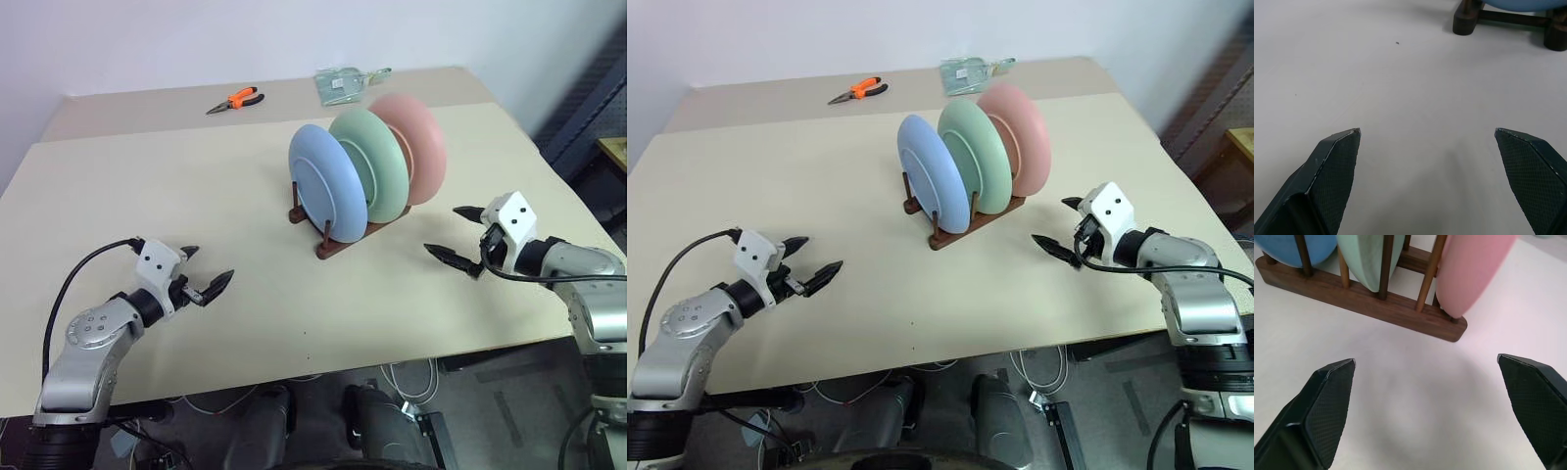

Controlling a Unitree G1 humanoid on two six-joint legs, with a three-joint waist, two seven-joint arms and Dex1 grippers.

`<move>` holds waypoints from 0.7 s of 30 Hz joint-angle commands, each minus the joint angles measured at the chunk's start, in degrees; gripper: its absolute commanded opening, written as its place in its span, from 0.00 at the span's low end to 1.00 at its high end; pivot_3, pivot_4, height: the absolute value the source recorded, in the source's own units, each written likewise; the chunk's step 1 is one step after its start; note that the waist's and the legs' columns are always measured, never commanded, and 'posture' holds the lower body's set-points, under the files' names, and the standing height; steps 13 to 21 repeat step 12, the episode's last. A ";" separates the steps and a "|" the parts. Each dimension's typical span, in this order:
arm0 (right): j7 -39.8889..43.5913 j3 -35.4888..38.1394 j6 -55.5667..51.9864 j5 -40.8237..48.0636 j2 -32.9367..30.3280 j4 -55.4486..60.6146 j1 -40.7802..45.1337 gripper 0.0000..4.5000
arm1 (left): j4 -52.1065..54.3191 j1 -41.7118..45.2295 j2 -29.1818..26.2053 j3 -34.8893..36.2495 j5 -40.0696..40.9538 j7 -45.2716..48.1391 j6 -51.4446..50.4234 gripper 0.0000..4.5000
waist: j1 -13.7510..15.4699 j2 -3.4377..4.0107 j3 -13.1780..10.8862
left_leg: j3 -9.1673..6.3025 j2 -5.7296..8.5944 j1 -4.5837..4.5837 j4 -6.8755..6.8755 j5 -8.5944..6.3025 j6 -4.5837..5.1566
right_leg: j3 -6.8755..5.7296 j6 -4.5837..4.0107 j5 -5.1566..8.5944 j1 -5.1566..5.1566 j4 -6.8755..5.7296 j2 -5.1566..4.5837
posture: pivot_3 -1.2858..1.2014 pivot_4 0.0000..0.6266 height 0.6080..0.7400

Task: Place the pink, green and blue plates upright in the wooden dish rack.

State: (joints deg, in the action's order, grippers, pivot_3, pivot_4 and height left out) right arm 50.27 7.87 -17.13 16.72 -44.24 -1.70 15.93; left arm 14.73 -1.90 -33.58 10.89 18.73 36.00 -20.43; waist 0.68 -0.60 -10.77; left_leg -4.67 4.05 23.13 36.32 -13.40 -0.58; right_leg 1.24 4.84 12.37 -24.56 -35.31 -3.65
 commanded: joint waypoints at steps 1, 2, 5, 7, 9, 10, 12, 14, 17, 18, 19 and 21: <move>0.69 0.83 1.07 0.63 0.33 -2.17 1.71 0.99 | 2.41 -0.49 0.46 0.94 -0.22 -1.08 1.18 1.00 | -0.10 0.00 0.00 | 0.01 0.00 -0.01 -0.01 0.00 0.00 | 0.01 0.01 0.00 0.00 0.00 0.00 | 0.52 0.24 1.00; 0.74 0.41 2.01 0.05 0.51 -3.17 1.97 0.99 | 2.85 -0.87 0.72 0.79 -0.35 -1.36 1.12 1.00 | -0.09 0.00 0.00 | 0.02 0.00 -0.02 -0.01 0.00 0.00 | 0.02 0.01 -0.01 0.00 0.00 0.00 | 0.52 0.24 1.00; 0.50 -0.06 3.79 -0.36 1.72 -6.45 3.37 0.99 | 4.54 -1.15 1.39 -0.03 -0.73 -2.47 0.27 1.00 | -0.06 0.00 0.00 | 0.01 0.00 -0.02 -0.01 0.00 0.00 | 0.02 0.01 -0.01 0.00 0.00 0.00 | 0.52 0.24 1.00; 0.40 -0.50 5.48 -1.05 2.60 -9.19 4.11 0.99 | 5.47 -1.36 1.89 0.07 -0.82 -3.36 -0.24 1.00 | -0.07 0.01 0.00 | 0.01 0.00 -0.03 0.00 0.00 0.00 | 0.02 0.01 -0.01 0.00 -0.01 0.01 | 0.52 0.24 1.00; -0.13 -0.96 6.84 -1.95 3.61 -11.49 4.92 0.99 | 6.46 -2.11 2.30 0.53 -0.75 -4.17 -0.56 1.00 | -0.07 0.00 0.01 | 0.01 0.00 -0.03 0.00 0.00 0.00 | 0.02 0.02 -0.02 0.00 -0.01 0.01 | 0.52 0.24 1.00; -0.34 -1.26 7.32 -2.40 3.98 -12.74 5.63 0.99 | 6.77 -2.46 2.48 0.67 -0.86 -4.61 -0.61 1.00 | -0.07 0.01 0.01 | 0.02 0.00 -0.03 0.00 0.00 0.00 | 0.02 0.02 -0.02 0.00 -0.01 0.01 | 0.52 0.24 1.00; -0.30 -1.89 8.18 -3.33 4.22 -14.89 7.09 0.99 | 7.09 -3.13 2.59 0.66 -1.41 -5.43 -0.37 1.00 | -0.08 0.01 0.01 | 0.02 0.00 -0.04 -0.01 0.00 0.00 | 0.03 0.02 -0.02 0.00 -0.02 0.01 | 0.52 0.24 1.00; -0.30 -1.89 8.18 -3.33 4.22 -14.89 7.09 0.99 | 7.09 -3.13 2.59 0.66 -1.41 -5.43 -0.37 1.00 | -0.08 0.01 0.01 | 0.02 0.00 -0.04 -0.01 0.00 0.00 | 0.03 0.02 -0.02 0.00 -0.02 0.01 | 0.52 0.24 1.00; -0.30 -1.89 8.18 -3.33 4.22 -14.89 7.09 0.99 | 7.09 -3.13 2.59 0.66 -1.41 -5.43 -0.37 1.00 | -0.08 0.01 0.01 | 0.02 0.00 -0.04 -0.01 0.00 0.00 | 0.03 0.02 -0.02 0.00 -0.02 0.01 | 0.52 0.24 1.00; -0.30 -1.89 8.18 -3.33 4.22 -14.89 7.09 0.99 | 7.09 -3.13 2.59 0.66 -1.41 -5.43 -0.37 1.00 | -0.08 0.01 0.01 | 0.02 0.00 -0.04 -0.01 0.00 0.00 | 0.03 0.02 -0.02 0.00 -0.02 0.01 | 0.52 0.24 1.00; -0.30 -1.89 8.18 -3.33 4.22 -14.89 7.09 0.99 | 7.09 -3.13 2.59 0.66 -1.41 -5.43 -0.37 1.00 | -0.08 0.01 0.01 | 0.02 0.00 -0.04 -0.01 0.00 0.00 | 0.03 0.02 -0.02 0.00 -0.02 0.01 | 0.52 0.24 1.00; -0.30 -1.89 8.18 -3.33 4.22 -14.89 7.09 0.99 | 7.09 -3.13 2.59 0.66 -1.41 -5.43 -0.37 1.00 | -0.08 0.01 0.01 | 0.02 0.00 -0.04 -0.01 0.00 0.00 | 0.03 0.02 -0.02 0.00 -0.02 0.01 | 0.52 0.24 1.00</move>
